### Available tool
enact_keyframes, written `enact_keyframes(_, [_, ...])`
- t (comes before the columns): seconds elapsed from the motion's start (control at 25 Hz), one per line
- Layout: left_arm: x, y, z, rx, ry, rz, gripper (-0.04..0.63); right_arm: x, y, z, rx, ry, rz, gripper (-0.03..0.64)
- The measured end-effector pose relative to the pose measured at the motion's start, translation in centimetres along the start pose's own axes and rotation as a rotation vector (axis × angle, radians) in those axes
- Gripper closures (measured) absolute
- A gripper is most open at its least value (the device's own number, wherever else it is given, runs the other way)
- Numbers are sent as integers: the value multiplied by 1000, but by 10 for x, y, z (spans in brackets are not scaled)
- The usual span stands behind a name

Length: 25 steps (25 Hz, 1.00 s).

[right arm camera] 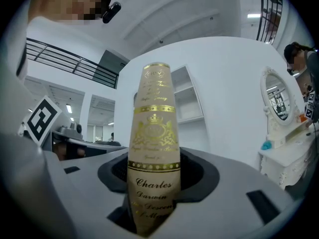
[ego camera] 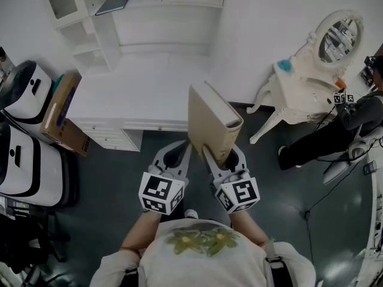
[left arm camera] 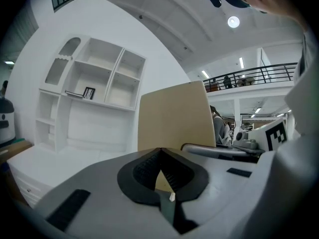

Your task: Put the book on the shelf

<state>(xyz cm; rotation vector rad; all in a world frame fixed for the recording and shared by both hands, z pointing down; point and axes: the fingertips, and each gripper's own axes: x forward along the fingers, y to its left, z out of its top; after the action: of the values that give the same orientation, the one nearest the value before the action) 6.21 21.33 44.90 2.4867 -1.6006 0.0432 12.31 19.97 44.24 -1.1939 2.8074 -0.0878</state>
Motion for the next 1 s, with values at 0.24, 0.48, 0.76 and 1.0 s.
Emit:
enact_keyframes(0.24, [33, 49, 14, 22, 4, -32, 568, 63, -11, 0, -1, -13, -28, 391])
enact_keyframes(0.48, [57, 101, 23, 14, 4, -65, 568, 123, -11, -1, -24, -5, -44, 391])
enact_keyframes(0.76, [82, 150, 43, 23, -13, -101, 568, 178, -18, 7, -45, -26, -84, 391])
enact_keyframes(1.0, [101, 187, 51, 13, -18, -132, 568, 211, -24, 8, -55, -31, -134, 391])
